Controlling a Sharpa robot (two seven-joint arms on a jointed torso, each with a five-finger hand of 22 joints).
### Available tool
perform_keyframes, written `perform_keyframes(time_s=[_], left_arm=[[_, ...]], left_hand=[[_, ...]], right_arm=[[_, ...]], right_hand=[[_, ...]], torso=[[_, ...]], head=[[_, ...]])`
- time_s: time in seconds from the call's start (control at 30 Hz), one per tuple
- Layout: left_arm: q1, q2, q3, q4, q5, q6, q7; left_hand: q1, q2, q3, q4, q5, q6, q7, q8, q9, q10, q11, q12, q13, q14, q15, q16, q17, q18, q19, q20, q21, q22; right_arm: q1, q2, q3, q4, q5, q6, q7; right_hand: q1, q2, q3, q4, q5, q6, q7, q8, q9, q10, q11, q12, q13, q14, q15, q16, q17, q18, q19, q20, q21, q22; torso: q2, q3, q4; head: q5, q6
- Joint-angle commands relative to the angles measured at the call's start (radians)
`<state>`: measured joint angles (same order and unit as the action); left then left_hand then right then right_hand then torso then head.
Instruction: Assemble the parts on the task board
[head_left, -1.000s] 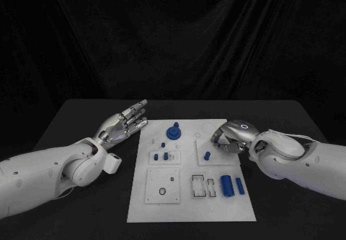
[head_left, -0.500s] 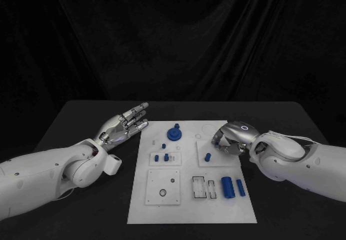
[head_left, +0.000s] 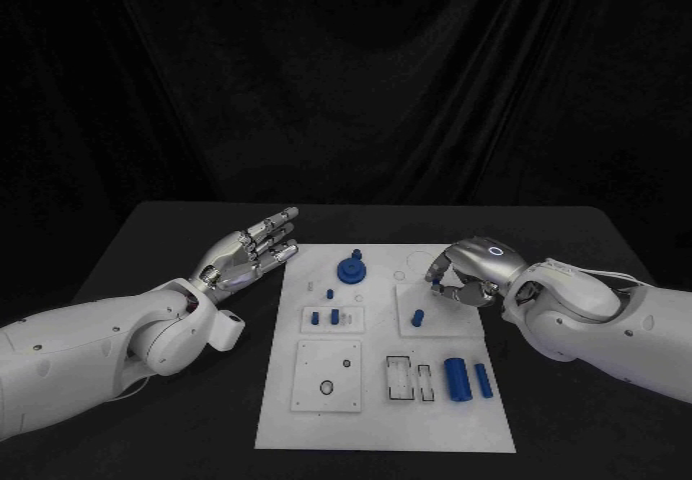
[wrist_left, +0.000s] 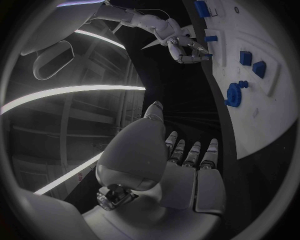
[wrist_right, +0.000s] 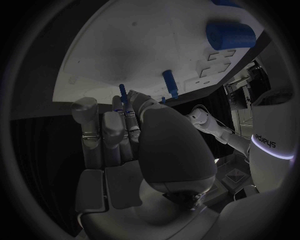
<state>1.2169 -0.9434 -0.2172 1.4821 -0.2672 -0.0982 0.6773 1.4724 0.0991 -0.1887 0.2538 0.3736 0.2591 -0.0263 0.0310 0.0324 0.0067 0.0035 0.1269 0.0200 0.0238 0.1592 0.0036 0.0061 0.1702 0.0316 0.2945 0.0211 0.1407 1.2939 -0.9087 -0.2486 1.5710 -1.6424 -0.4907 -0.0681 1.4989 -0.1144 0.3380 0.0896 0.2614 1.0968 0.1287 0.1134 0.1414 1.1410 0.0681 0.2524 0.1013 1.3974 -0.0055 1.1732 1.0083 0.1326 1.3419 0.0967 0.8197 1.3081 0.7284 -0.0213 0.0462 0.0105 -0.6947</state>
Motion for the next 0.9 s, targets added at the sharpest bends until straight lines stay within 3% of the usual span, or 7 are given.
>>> perform_keyframes(time_s=[0.03, 0.23, 0.43, 0.53, 0.7, 0.83, 0.9], left_arm=[[-0.002, 0.001, 0.001, 0.0, 0.006, 0.012, 0.089], [-0.002, 0.004, 0.001, -0.003, 0.006, 0.015, 0.085], [-0.004, 0.005, 0.001, -0.003, 0.006, 0.017, 0.082], [-0.006, 0.005, 0.001, -0.004, 0.006, 0.018, 0.08], [-0.018, 0.004, 0.001, -0.003, 0.006, 0.02, 0.08], [-0.027, 0.005, 0.001, -0.004, 0.006, 0.02, 0.081], [-0.031, 0.005, 0.001, -0.003, 0.006, 0.019, 0.082]], left_hand=[[0.006, 0.004, -0.007, 0.0, 0.001, -0.001, 0.005, 0.002, 0.001, 0.001, 0.003, 0.007, 0.001, 0.0, 0.004, 0.005, 0.001, 0.004, 0.009, 0.0, 0.006, -0.001], [0.006, 0.006, -0.008, 0.0, 0.001, -0.003, 0.004, 0.001, 0.0, 0.001, 0.005, 0.008, 0.001, 0.0, 0.005, 0.005, 0.001, 0.003, 0.009, 0.0, 0.006, -0.003], [0.006, 0.006, -0.008, 0.0, 0.001, -0.003, 0.004, 0.001, 0.0, 0.001, 0.006, 0.008, 0.001, 0.0, 0.005, 0.005, 0.001, 0.003, 0.009, 0.0, 0.006, -0.003], [0.008, 0.008, -0.009, 0.0, 0.001, -0.005, 0.003, 0.001, 0.0, 0.002, 0.01, 0.009, 0.002, 0.0, 0.005, 0.005, 0.001, 0.003, 0.009, 0.0, 0.005, -0.003], [0.009, 0.009, -0.009, 0.0, 0.001, -0.006, 0.002, 0.001, 0.0, 0.002, 0.014, 0.011, 0.002, -0.001, 0.005, 0.004, 0.001, 0.002, 0.008, 0.0, 0.005, -0.007], [0.01, 0.013, -0.012, 0.001, 0.0, -0.008, 0.004, 0.0, 0.0, 0.002, 0.017, 0.011, 0.002, -0.006, 0.001, 0.003, 0.0, 0.0, 0.004, -0.002, 0.001, -0.02], [0.011, 0.015, -0.014, 0.001, -0.001, -0.008, 0.004, 0.0, 0.0, 0.002, 0.017, 0.011, 0.002, -0.009, -0.003, 0.002, -0.001, 0.0, 0.001, -0.003, 0.0, -0.025]], right_arm=[[0.016, -0.007, 0.001, 0.016, -0.005, -0.038, -0.006], [0.045, -0.022, 0.001, 0.055, -0.005, -0.042, -0.013], [0.053, -0.033, 0.001, 0.106, -0.005, -0.03, -0.013], [0.052, -0.035, 0.001, 0.142, -0.005, -0.019, -0.01], [0.036, -0.032, 0.001, 0.203, -0.005, -0.008, -0.004], [0.004, -0.018, 0.001, 0.242, -0.005, -0.017, 0.006], [-0.015, -0.004, 0.001, 0.25, -0.014, -0.023, 0.008]], right_hand=[[-0.001, 0.0, 0.002, 0.007, -0.006, 0.008, 0.001, -0.006, 0.001, 0.007, 0.0, -0.007, -0.002, 0.005, -0.005, -0.001, 0.002, -0.011, 0.006, -0.003, 0.007, 0.103], [0.0, 0.001, 0.002, 0.007, -0.009, 0.011, -0.001, -0.006, 0.002, 0.011, -0.002, -0.01, -0.003, 0.006, -0.005, 0.0, 0.003, -0.012, 0.008, -0.004, 0.014, 0.104], [0.002, 0.001, 0.003, 0.006, -0.01, 0.015, -0.002, -0.006, 0.003, 0.017, -0.003, -0.013, -0.004, 0.011, -0.007, 0.005, 0.011, -0.014, 0.012, -0.004, 0.024, 0.107], [0.003, 0.001, 0.003, 0.006, -0.01, 0.015, -0.002, -0.006, 0.003, 0.017, -0.004, -0.014, -0.004, 0.012, -0.007, 0.007, 0.013, -0.014, 0.013, -0.005, 0.027, 0.107], [0.006, 0.0, 0.005, 0.005, -0.011, 0.016, -0.003, -0.009, 0.003, 0.023, -0.004, -0.023, -0.007, 0.03, -0.008, 0.038, 0.053, -0.02, 0.028, -0.006, 0.068, 0.116], [0.008, -0.002, 0.006, 0.005, -0.008, 0.02, -0.003, -0.015, 0.004, 0.033, -0.005, -0.039, -0.012, 0.062, -0.009, 0.1, 0.129, -0.032, 0.056, -0.008, 0.147, 0.132], [0.008, -0.004, 0.006, 0.005, -0.007, 0.021, -0.003, -0.018, 0.004, 0.037, -0.005, -0.045, -0.013, 0.072, -0.01, 0.122, 0.156, -0.036, 0.066, -0.009, 0.177, 0.138]], torso=[[-0.001, -0.0005, 0.0016], [-0.003, -0.0015, 0.0017], [-0.001, -0.0013, 0.0013], [-0.001, -0.0009, 0.0006], [0.0, 0.0001, 0.0013], [0.0, 0.0012, 0.0012], [-0.001, 0.0018, 0.0008]], head=[[0.002, -0.004], [0.009, -0.017], [0.013, -0.026], [0.02, -0.038], [0.027, -0.052], [0.039, -0.067], [0.049, -0.081]])
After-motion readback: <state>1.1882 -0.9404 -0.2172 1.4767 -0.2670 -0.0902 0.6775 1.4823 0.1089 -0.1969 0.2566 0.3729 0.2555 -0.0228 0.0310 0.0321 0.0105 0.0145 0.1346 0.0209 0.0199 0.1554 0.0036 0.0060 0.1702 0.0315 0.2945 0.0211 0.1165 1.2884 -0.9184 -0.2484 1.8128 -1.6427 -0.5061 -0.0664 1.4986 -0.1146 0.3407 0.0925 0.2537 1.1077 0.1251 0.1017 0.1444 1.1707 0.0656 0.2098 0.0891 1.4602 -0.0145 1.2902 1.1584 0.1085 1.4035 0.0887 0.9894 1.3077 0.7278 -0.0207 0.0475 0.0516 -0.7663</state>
